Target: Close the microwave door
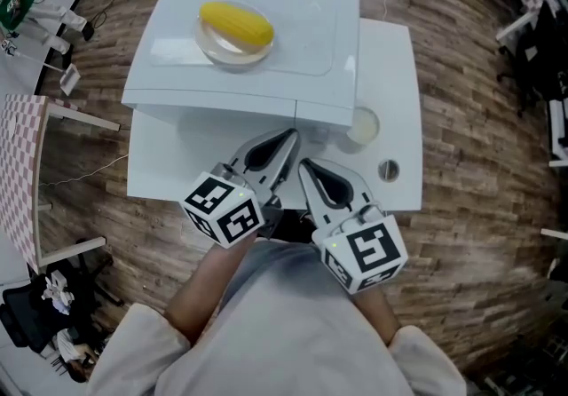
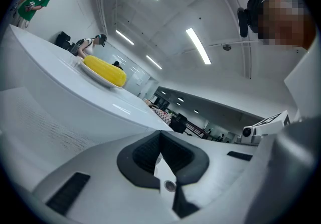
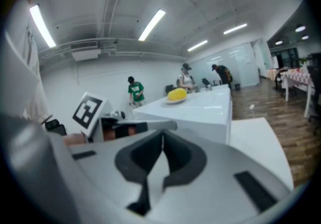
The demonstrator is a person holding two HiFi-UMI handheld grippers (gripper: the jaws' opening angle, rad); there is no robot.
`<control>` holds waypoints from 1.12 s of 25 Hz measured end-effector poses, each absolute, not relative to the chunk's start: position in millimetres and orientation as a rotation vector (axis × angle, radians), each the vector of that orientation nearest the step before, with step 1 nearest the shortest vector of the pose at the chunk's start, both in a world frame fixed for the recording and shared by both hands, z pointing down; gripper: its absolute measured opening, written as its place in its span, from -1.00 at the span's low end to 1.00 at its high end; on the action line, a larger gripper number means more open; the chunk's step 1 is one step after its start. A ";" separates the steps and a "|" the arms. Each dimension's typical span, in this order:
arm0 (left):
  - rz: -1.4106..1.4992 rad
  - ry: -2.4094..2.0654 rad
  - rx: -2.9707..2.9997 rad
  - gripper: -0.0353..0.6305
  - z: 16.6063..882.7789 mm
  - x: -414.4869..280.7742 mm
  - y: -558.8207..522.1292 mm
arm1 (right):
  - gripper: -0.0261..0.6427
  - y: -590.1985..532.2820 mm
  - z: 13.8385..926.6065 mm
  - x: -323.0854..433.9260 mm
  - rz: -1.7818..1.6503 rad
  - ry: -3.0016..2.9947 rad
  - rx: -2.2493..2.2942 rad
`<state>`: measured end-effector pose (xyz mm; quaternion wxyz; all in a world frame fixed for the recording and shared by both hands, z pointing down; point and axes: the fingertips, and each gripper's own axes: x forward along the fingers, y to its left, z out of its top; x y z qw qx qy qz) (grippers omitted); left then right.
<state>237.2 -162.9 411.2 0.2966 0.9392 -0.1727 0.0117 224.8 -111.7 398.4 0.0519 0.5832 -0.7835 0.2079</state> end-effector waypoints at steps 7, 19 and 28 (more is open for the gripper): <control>0.038 -0.433 2.491 -0.84 412.2 234.0 -150.6 | -0.85 -105.1 392.9 227.0 0.606 -2.388 1.763; 0.026 -0.361 2.493 -0.84 395.0 237.9 -129.1 | -0.85 -86.5 374.6 257.5 0.577 -2.386 1.742; 0.032 -0.335 2.483 -0.84 391.1 231.0 -127.8 | -0.85 -79.3 363.7 260.6 0.577 -2.382 1.727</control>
